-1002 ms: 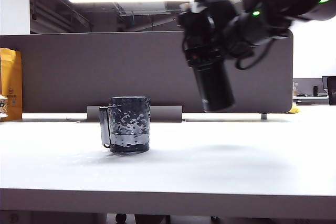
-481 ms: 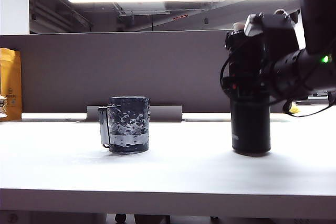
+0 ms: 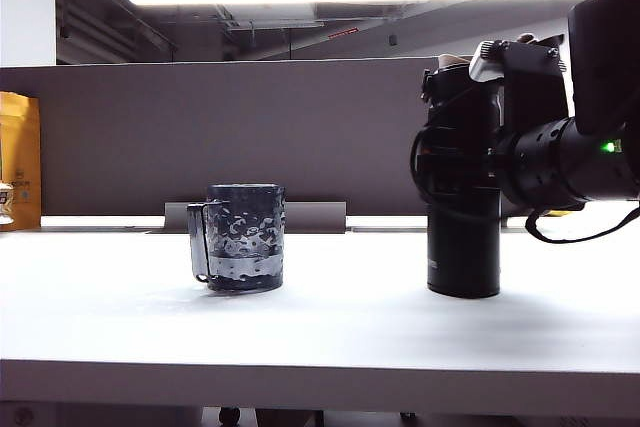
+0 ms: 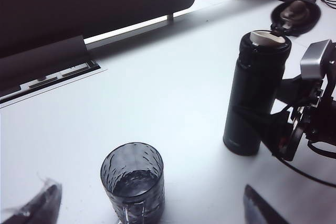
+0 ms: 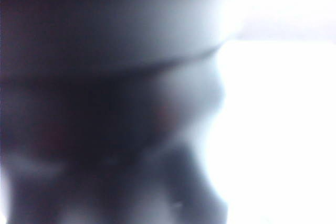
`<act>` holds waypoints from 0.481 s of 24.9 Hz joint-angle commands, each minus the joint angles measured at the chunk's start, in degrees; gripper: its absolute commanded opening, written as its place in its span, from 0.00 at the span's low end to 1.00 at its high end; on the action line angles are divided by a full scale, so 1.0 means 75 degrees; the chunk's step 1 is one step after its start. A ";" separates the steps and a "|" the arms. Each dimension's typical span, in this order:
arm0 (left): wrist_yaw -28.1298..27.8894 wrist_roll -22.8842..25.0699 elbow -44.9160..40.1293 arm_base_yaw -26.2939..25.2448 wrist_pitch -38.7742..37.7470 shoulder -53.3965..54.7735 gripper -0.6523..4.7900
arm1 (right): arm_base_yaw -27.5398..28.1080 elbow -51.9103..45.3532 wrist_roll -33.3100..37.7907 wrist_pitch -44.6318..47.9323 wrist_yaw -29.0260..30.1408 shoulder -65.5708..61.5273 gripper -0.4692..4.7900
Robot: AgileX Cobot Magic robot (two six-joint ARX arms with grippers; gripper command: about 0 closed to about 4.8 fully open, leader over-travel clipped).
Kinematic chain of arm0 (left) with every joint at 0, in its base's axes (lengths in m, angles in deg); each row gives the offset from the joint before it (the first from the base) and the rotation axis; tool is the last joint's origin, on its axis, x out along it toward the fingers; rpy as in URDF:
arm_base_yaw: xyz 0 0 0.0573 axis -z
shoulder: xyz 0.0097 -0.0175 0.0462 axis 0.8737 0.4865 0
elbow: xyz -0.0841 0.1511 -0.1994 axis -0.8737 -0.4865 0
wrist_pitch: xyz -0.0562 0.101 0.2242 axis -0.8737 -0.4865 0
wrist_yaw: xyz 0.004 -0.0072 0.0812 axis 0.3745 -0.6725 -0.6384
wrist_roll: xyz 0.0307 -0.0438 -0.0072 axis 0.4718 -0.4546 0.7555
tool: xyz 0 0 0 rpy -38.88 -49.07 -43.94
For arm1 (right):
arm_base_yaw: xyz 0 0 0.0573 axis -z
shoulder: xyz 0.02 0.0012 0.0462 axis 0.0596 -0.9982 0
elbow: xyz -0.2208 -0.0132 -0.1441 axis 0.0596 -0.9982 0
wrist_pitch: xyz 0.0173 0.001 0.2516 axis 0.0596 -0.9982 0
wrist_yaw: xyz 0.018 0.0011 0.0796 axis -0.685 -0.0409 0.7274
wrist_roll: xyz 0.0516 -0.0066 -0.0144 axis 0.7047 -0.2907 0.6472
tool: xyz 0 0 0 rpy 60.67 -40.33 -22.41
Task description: Pick up the black thermos, pour some water into the cup, then place the black thermos back on the table.
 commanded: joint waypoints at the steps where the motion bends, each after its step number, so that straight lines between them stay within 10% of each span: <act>1: 0.0058 -0.0020 0.0015 -0.0009 0.0102 -0.0009 1.00 | -0.0017 -0.0242 0.0012 0.0105 0.0029 0.0289 1.00; 4: 0.0052 -0.0026 0.0017 -0.0009 0.0096 -0.0114 1.00 | -0.0017 -0.1148 0.0055 0.0015 0.0163 0.1282 1.00; 6: 0.0055 -0.0026 0.0017 -0.0009 -0.0012 -0.0318 1.00 | -0.0017 -0.1702 0.0076 -0.0443 0.0589 0.2151 0.46; 7: 0.0058 -0.0026 0.0017 -0.0009 -0.0239 -0.0533 0.65 | -0.0017 -0.2049 0.0213 -0.0921 0.0924 0.2903 0.09; 8: 0.0055 -0.0026 0.0017 -0.0009 -0.0583 -0.0807 0.13 | -0.0017 -0.2232 0.0708 -0.1620 0.1137 0.3684 0.07; 12: 0.0041 -0.0233 0.0017 -0.0009 -0.1961 -0.1792 0.11 | -0.0023 -0.2095 0.1084 -0.4913 0.1842 0.6330 0.07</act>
